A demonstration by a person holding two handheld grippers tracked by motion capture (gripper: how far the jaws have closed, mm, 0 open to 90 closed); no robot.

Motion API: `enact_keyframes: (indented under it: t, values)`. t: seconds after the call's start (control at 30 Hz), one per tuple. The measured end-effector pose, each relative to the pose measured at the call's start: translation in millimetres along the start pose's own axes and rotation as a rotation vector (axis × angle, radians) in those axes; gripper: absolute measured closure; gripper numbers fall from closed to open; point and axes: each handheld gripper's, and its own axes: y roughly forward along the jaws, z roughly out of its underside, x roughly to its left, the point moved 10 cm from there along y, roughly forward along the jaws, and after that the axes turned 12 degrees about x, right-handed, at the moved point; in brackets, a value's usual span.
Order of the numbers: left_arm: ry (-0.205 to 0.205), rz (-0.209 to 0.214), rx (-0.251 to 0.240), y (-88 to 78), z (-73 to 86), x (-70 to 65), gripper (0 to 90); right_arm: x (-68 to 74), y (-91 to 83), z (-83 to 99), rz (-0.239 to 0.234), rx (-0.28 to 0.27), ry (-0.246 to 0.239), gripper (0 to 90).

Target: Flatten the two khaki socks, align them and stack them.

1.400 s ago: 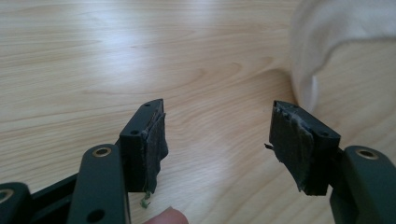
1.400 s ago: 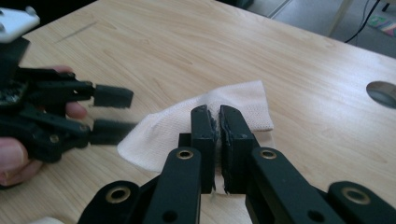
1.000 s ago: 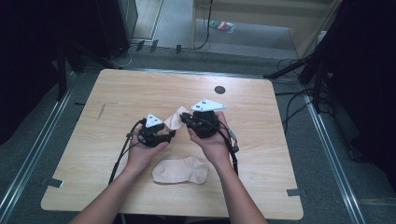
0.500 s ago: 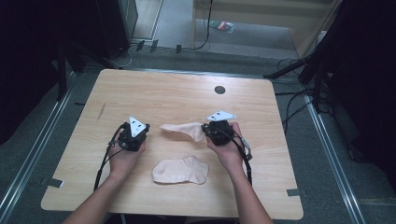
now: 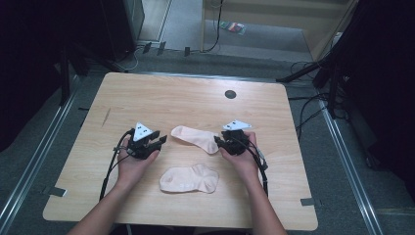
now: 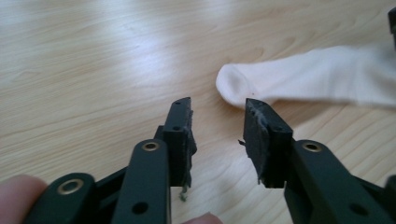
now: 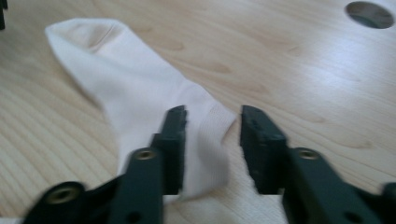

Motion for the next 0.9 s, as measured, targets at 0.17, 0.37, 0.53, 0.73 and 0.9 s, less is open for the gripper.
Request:
enact_keyframes:
  t: [0.17, 0.37, 0.53, 0.73, 0.9]
  values:
    - [-0.021, 0.021, -0.006, 9.1, -15.7, -3.6, 54.2, -7.9, -12.3, 1.3, 0.017, -0.047, 0.111, 52.1]
    - [-0.101, 0.061, 0.012, 28.3, -29.6, -3.0, 56.1, -10.1, -4.5, 17.7, 0.033, -0.006, 0.229, 53.3]
    - [-0.157, 0.091, 0.050, 38.7, -28.5, 0.2, 58.4, -7.2, 3.0, 21.7, 0.027, 0.009, 0.248, 54.5]
    - [-0.131, 0.155, 0.084, 46.2, -26.0, -9.3, 57.8, -2.8, 8.8, 24.8, 0.024, 0.019, 0.260, 53.8]
    - [-0.086, 0.141, 0.114, 45.3, -22.5, -15.4, 76.6, -0.5, 12.9, 26.8, 0.044, 0.034, 0.244, 55.4]
